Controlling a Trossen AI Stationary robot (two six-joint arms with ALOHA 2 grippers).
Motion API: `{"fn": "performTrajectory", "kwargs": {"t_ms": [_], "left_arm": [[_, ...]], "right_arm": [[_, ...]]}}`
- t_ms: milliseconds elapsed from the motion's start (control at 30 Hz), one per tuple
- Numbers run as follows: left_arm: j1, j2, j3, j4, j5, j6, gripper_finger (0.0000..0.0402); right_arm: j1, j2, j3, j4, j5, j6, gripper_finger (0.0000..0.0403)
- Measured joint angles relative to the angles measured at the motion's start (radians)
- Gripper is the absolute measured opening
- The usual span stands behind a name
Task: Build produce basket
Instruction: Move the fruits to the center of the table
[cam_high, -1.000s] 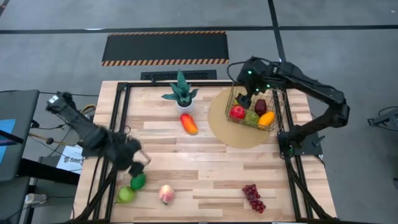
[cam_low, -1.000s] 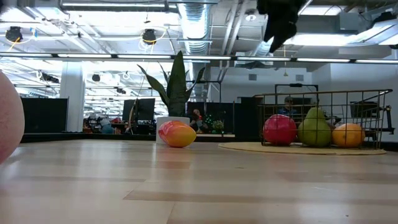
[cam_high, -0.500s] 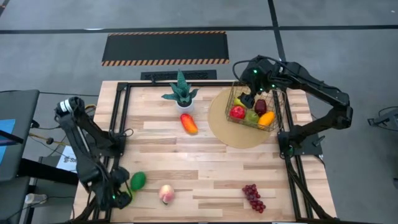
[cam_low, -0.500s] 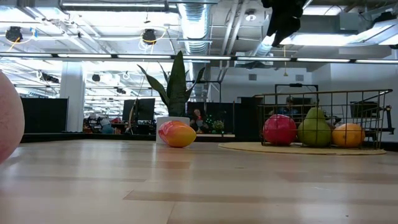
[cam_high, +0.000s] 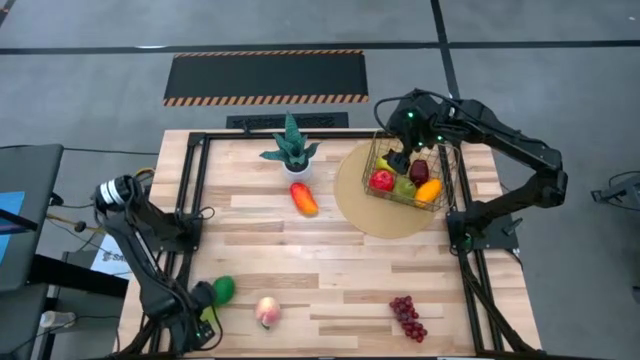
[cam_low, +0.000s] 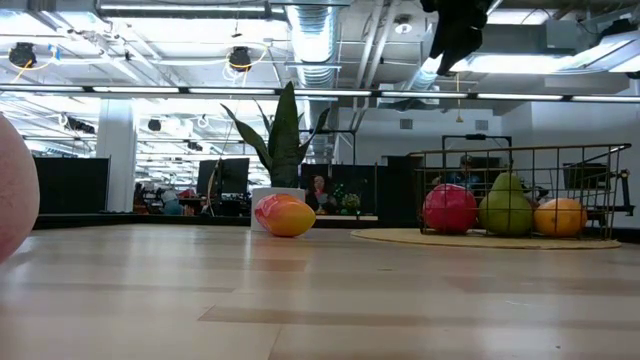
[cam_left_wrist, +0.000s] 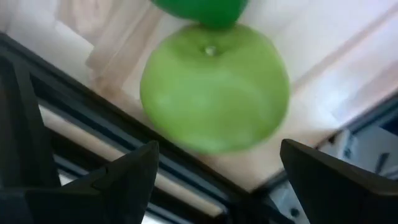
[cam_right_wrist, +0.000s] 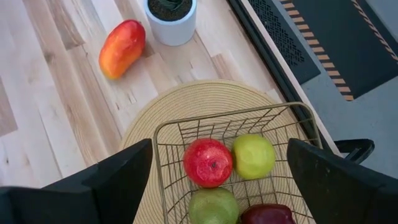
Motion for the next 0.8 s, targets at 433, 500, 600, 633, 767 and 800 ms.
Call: {"fn": "performTrajectory", "kwargs": {"t_ms": [433, 500, 600, 633, 767, 800], "left_arm": [[0.114, 0.086, 0.000, 0.003, -0.239, 0.046, 0.0327], [0.152, 0.085, -0.001, -0.006, -0.280, 0.103, 0.0327], [0.206, 0.084, -0.001, -0.034, -0.305, 0.234, 0.0327], [0.222, 0.084, -0.004, -0.038, -0.313, 0.282, 0.0327], [0.297, 0.084, -0.032, -0.031, -0.328, 0.464, 0.0327], [0.321, 0.084, -0.037, -0.022, -0.332, 0.515, 0.0327]], "right_arm": [[0.006, 0.001, 0.000, -0.018, -0.003, -0.019, 0.0386], [0.006, 0.001, 0.000, -0.020, -0.003, -0.019, 0.0386], [0.006, 0.001, 0.000, -0.021, -0.003, -0.021, 0.0386], [0.006, 0.001, 0.000, -0.021, -0.003, -0.020, 0.0386], [0.007, 0.001, 0.000, -0.023, -0.004, -0.018, 0.0386], [0.007, 0.001, 0.000, -0.025, -0.008, -0.018, 0.0386]]}}
